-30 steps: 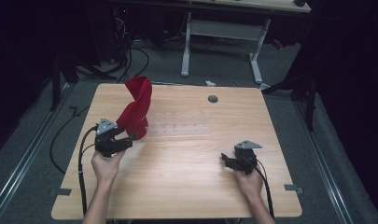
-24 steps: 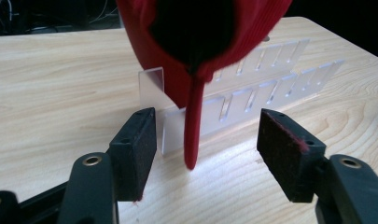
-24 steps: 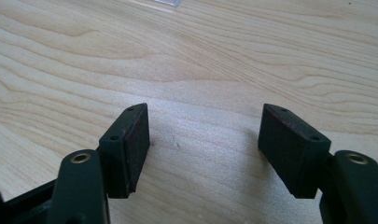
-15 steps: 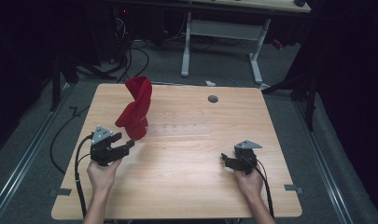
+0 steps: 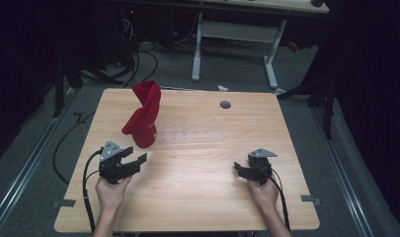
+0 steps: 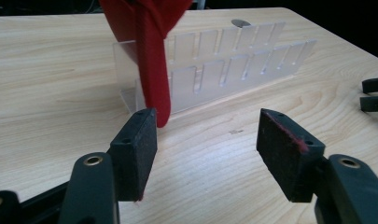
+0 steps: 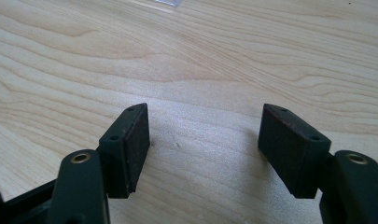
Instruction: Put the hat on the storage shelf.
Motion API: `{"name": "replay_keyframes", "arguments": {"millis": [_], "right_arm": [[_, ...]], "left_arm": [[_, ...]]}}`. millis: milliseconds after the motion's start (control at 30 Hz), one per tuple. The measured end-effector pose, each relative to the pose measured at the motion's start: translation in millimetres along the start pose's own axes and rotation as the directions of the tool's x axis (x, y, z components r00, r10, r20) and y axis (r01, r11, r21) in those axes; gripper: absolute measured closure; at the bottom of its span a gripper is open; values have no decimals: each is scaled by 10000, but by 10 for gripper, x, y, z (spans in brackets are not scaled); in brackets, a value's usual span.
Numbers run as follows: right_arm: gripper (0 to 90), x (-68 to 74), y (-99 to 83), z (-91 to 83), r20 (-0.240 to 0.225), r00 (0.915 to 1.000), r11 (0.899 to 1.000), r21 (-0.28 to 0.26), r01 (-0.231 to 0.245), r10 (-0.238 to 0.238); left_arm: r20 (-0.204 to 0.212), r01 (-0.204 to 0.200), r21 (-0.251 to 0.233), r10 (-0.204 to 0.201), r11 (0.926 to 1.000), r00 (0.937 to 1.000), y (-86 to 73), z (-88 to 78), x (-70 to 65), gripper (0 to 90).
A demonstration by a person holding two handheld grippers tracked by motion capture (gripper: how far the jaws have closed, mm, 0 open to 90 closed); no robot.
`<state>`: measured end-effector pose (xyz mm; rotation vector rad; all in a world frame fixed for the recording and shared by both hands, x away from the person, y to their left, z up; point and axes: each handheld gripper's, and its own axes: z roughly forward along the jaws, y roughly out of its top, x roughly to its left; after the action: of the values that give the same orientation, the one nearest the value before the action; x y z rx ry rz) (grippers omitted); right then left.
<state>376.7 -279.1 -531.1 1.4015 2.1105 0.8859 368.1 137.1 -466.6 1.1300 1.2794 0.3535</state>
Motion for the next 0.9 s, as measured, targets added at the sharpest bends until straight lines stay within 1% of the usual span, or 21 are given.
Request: {"name": "replay_keyframes", "arguments": {"millis": [200, 300, 600, 667, 700, 733, 767, 800, 900], "right_arm": [[342, 1, 0, 0, 3, 10000, 10000, 1, -4, 4], [342, 1, 0, 0, -2, 10000, 10000, -2, 2, -2], [342, 2, 0, 0, 4, 10000, 10000, -4, 0, 0], [342, 2, 0, 0, 9, 10000, 10000, 2, -9, 9], [342, 2, 0, 0, 6, 10000, 10000, 1, -6, 6], [342, 2, 0, 0, 6, 10000, 10000, 1, -6, 6], [342, 2, 0, 0, 6, 10000, 10000, -1, -5, 5], [342, 3, 0, 0, 14, 10000, 10000, -1, -18, 18], [342, 3, 0, 0, 11, 10000, 10000, -5, -8, 8]], "left_arm": [[163, 22, 168, -25, 9999, 9999, -54, -7, -30, 376], [276, 34, 289, -42, 9996, 9996, -114, 0, -49, 365], [384, 41, 575, -64, 9983, 9992, -251, 29, -68, 363], [371, -1, 652, -23, 9979, 9993, -291, 42, -67, 363], [331, -30, 733, 5, 9973, 9995, -335, 58, -60, 362], [331, -30, 733, 5, 9973, 9995, -335, 58, -60, 362], [230, -89, 780, 71, 9969, 9997, -385, 81, -51, 361], [230, -89, 780, 71, 9969, 9997, -385, 81, -51, 362], [74, -282, 838, 277, 9961, 9996, -476, 113, -38, 370]]}}
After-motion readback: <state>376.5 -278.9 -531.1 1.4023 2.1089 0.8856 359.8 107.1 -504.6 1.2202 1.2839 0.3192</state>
